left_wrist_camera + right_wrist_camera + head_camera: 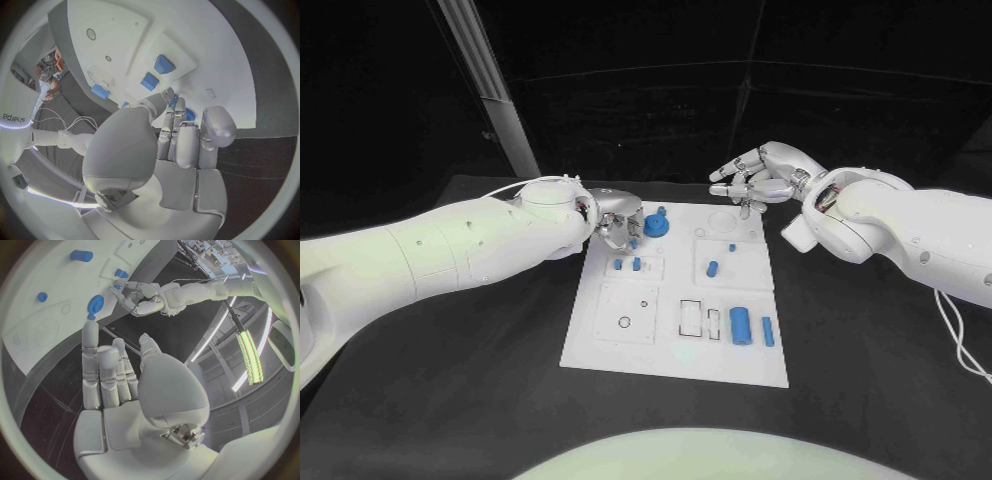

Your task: Assemble the parts on the task board

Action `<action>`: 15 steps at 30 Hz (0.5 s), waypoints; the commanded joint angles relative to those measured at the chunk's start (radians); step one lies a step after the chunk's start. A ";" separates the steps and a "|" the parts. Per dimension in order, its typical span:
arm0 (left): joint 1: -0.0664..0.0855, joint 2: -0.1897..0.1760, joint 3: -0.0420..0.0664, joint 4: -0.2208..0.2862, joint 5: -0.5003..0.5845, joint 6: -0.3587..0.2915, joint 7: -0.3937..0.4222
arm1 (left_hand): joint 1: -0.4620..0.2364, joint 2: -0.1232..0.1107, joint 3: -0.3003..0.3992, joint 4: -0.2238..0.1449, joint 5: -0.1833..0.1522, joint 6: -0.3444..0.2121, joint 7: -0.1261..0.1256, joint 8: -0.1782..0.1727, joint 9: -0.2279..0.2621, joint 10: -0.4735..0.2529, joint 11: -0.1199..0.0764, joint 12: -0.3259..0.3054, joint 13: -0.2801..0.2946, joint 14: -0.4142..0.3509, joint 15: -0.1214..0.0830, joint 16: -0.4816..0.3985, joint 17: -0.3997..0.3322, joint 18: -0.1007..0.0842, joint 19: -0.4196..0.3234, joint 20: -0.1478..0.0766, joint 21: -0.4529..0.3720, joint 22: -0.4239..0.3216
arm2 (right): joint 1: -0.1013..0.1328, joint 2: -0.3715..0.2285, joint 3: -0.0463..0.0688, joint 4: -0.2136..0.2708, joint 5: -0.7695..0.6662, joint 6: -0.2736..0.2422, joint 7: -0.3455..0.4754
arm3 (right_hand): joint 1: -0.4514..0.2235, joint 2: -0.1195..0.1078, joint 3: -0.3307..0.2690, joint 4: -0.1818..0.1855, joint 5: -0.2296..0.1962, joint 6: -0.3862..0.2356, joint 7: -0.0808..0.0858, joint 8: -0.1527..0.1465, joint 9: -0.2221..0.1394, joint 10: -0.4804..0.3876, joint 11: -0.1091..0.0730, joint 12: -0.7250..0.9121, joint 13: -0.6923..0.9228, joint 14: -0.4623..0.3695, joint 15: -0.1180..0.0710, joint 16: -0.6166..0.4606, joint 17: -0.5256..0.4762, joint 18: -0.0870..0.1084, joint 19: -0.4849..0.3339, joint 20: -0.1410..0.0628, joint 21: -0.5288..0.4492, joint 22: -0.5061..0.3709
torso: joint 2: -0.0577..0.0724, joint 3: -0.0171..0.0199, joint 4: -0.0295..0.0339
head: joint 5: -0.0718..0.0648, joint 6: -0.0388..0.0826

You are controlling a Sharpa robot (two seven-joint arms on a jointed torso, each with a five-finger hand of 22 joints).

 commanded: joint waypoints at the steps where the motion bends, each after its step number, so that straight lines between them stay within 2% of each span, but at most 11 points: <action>1: 0.000 0.000 -0.002 -0.003 -0.007 0.020 0.000 | -0.009 -0.002 -0.003 0.004 0.005 0.005 -0.002 -0.006 0.000 0.004 0.005 -0.006 0.000 0.020 -0.001 -0.001 -0.002 -0.018 0.002 0.001 0.003 0.000 | 0.002 0.000 0.001 0.000 -0.001 -0.001 0.009 | 0.006 0.003 -0.002 -0.001 0.003 -0.009 0.000 0.004 0.001 -0.007 0.000 0.003 -0.001 0.002 0.002 -0.001 0.001 0.006 0.010 0.001 -0.006 -0.001 | 0.000 0.0000 -0.0003 | 0.000 0.000; 9: 0.000 0.005 -0.003 -0.007 -0.007 0.017 0.003 | -0.013 -0.006 -0.006 0.004 0.005 0.001 -0.001 -0.011 -0.001 0.000 0.006 -0.013 0.000 0.020 -0.001 -0.001 -0.003 -0.018 0.001 0.001 0.002 0.000 | 0.002 0.001 0.001 0.000 -0.001 -0.001 0.009 | 0.006 0.003 -0.002 -0.001 0.003 -0.009 0.000 0.004 0.001 -0.007 0.000 0.003 -0.001 0.002 0.002 -0.001 0.001 0.006 0.010 0.001 -0.006 -0.001 | 0.000 -0.0002 0.0003 | -0.001 0.000; 15: -0.001 0.008 -0.004 -0.010 -0.007 0.017 0.004 | -0.020 -0.010 -0.008 0.006 0.005 -0.019 0.006 -0.029 -0.004 -0.021 0.014 -0.034 -0.002 0.019 0.005 -0.001 -0.006 -0.018 0.000 0.005 0.001 0.000 | 0.002 0.001 0.001 0.000 -0.001 -0.001 0.009 | 0.006 0.003 -0.002 -0.001 0.003 -0.009 0.000 0.004 0.001 -0.007 0.000 0.003 -0.001 0.002 0.002 -0.001 0.001 0.006 0.010 0.001 -0.006 -0.001 | 0.000 0.0001 0.0001 | -0.001 -0.001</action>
